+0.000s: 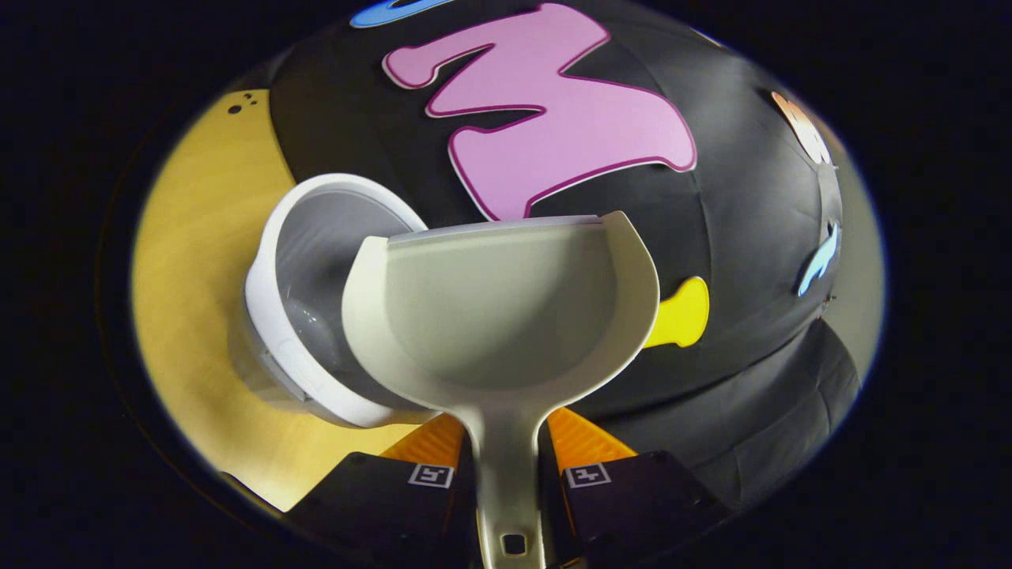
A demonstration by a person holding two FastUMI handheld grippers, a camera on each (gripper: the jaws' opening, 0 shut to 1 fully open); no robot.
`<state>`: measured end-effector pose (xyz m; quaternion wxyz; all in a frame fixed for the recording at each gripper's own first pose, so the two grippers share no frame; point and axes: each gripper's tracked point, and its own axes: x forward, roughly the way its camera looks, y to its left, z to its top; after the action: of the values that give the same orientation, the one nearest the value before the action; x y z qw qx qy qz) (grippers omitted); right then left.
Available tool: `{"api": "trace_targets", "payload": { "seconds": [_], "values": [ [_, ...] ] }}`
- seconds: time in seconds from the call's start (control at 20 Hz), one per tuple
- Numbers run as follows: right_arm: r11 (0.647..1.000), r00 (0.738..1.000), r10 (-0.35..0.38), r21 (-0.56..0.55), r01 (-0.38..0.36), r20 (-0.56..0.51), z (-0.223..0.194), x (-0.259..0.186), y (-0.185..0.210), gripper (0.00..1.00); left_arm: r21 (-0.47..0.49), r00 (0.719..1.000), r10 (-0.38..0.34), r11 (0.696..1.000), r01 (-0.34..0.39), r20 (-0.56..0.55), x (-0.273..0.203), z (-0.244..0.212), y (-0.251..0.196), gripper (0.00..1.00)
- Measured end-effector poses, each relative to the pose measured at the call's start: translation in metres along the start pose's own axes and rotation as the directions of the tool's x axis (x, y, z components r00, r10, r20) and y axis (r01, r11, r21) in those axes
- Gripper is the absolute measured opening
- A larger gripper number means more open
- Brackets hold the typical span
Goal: Pick up the small broom and dustpan from the desktop, sweep the trash into the dustpan with the broom, and then empty the trash into the garbage bin.
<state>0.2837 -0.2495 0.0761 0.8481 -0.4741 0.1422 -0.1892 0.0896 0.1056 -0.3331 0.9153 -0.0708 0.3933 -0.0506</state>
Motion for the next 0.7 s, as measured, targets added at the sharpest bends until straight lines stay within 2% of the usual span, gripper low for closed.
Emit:
{"api": "trace_targets", "payload": {
  "seconds": [0.05,0.2,0.25,0.4,0.55,0.7],
  "values": [
    [0.999,1.000,0.005,0.043,-0.005,0.000,0.002,-0.005,-0.005,0.39,-0.011,1.000,-0.005,1.000,0.005,0.006,0.000,0.001,-0.002,0.26],
    [0.994,0.999,0.029,0.104,-0.032,0.026,0.011,-0.029,-0.012,0.33,-0.012,1.000,0.009,1.000,-0.009,0.029,-0.003,0.001,0.000,0.26],
    [0.992,0.999,0.040,0.118,-0.044,0.033,0.013,-0.038,-0.014,0.36,0.023,0.999,0.035,0.999,-0.036,0.036,-0.005,-0.002,0.003,0.26],
    [0.979,0.995,0.065,0.186,-0.077,0.069,0.028,-0.068,-0.014,0.36,0.127,0.994,0.085,0.988,-0.093,0.064,-0.007,-0.001,0.012,0.26],
    [0.968,0.988,0.104,0.218,-0.127,0.115,0.044,-0.105,-0.007,0.36,0.161,0.994,0.079,0.983,-0.091,0.077,-0.007,-0.003,0.013,0.26],
    [0.945,0.973,0.174,0.251,-0.209,0.153,0.057,-0.148,0.012,0.36,0.130,0.995,0.051,0.990,-0.063,0.091,-0.005,-0.004,0.012,0.26]
  ]
}}
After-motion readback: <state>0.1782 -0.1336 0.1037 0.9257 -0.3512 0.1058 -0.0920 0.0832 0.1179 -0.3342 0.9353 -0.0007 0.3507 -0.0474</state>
